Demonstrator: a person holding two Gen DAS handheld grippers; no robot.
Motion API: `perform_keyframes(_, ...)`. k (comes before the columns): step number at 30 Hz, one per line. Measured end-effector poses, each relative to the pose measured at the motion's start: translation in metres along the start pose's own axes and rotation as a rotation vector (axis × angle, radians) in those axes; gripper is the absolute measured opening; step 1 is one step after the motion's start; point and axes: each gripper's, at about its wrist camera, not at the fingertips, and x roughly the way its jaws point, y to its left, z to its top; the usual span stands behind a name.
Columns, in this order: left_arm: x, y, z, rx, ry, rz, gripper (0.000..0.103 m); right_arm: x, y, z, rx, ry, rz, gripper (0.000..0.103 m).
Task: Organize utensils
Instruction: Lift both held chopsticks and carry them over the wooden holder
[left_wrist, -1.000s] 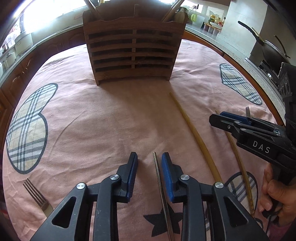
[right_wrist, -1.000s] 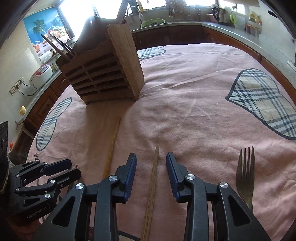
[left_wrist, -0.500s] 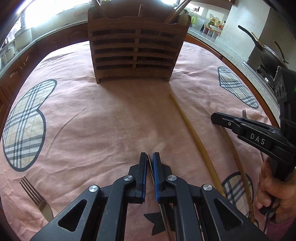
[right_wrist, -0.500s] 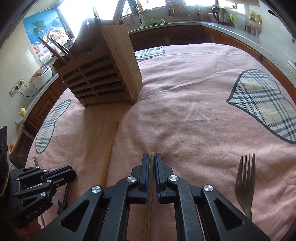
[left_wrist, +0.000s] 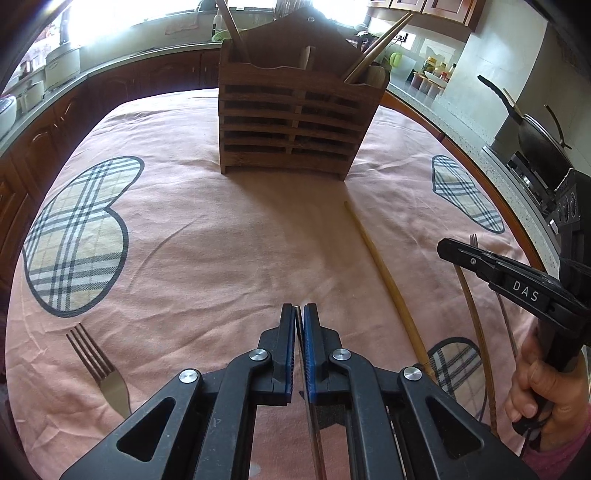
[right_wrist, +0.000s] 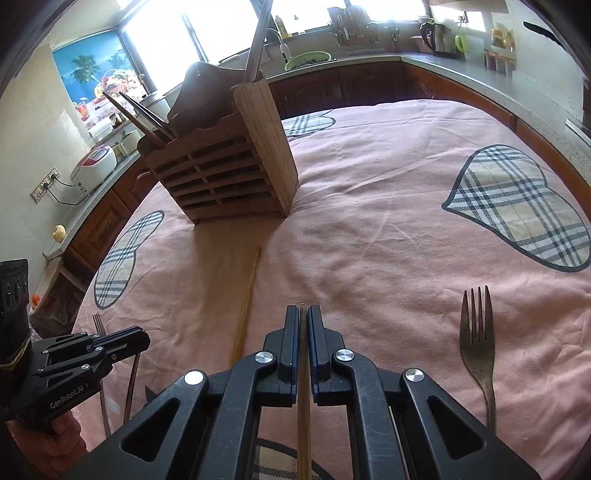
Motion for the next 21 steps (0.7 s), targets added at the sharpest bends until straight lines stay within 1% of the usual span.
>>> perform_keyframes(8, -0.028, -0.002, -0.003, 0.003, -0.043, -0.008, 0.003, -0.019, 0.007, 0.001, -0.008, -0.04, 0.006, 0.004)
perform_keyframes(16, -0.062, 0.004, -0.01, -0.019, -0.088, -0.049, 0.003, -0.046, 0.012, 0.001, -0.011, -0.09, 0.011, 0.004)
perform_keyframes(21, -0.085, 0.007, -0.014, -0.022, -0.121, -0.058, 0.002, -0.061, 0.017, 0.001, -0.02, -0.119, 0.018, 0.004)
